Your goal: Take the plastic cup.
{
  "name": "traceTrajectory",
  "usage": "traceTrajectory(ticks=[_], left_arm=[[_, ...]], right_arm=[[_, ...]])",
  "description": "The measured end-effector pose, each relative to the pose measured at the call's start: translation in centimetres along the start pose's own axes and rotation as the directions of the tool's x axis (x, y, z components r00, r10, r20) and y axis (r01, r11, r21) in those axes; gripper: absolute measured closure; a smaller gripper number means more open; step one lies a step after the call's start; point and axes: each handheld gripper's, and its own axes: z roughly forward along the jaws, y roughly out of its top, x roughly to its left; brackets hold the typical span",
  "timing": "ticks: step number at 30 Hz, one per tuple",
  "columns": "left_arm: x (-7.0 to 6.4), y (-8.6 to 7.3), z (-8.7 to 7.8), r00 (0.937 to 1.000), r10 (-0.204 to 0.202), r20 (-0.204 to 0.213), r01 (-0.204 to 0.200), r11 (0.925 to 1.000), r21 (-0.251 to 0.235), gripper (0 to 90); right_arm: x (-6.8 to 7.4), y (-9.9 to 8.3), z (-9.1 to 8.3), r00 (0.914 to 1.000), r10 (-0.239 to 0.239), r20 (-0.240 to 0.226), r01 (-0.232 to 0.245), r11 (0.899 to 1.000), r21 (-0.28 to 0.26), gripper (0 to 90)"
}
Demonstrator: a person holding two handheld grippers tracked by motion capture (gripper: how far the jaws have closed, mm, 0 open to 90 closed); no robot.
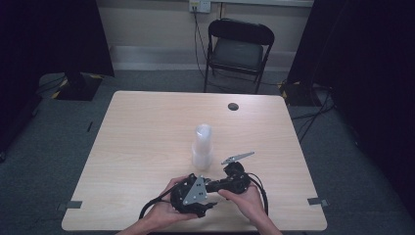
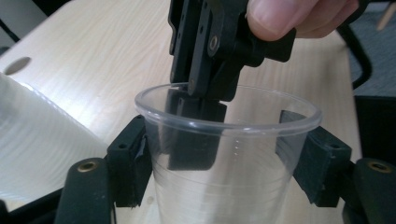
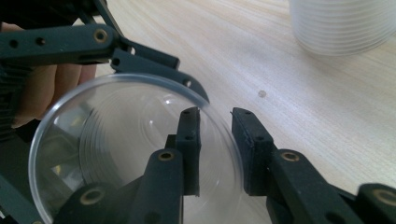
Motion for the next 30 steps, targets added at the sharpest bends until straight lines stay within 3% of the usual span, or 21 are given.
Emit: traceTrajectory(ticks=[6,14,19,23,30], left_arm=[[0.2,-0.1,-0.1,1.0,-0.003,-0.005,0.003,1.0,-0.006,31.1],[0.7,-0.4,-0.2,0.9985,-0.055,-0.006,0.054,0.9974,-0.047,31.1],[1.2,-0.7,-0.3,0.9939,-0.111,-0.004,0.11,0.9923,-0.056,31.1],[1.6,-0.9,-0.6,0.9917,-0.128,-0.012,0.127,0.9899,-0.062,30.8],[2.3,-1.4,-0.8,0.9826,-0.185,-0.02,0.183,0.9804,-0.073,30.6]], right_arm=[[0.0,0.0,-0.4,1.0,0.005,0.007,-0.005,1.0,-0.019,69.6],[0.0,0.1,-1.1,0.9999,0.01,0.005,-0.009,0.999,-0.053,67.4],[0.0,0.3,-1.4,1.0,0.001,0.009,-0.001,0.997,-0.076,66.4],[0.0,0.3,-1.7,0.9999,-0.001,0.013,0.002,0.995,-0.095,65.8],[0.4,0.4,-2.3,0.9994,-0.026,0.022,0.029,0.987,-0.156,65.9]])
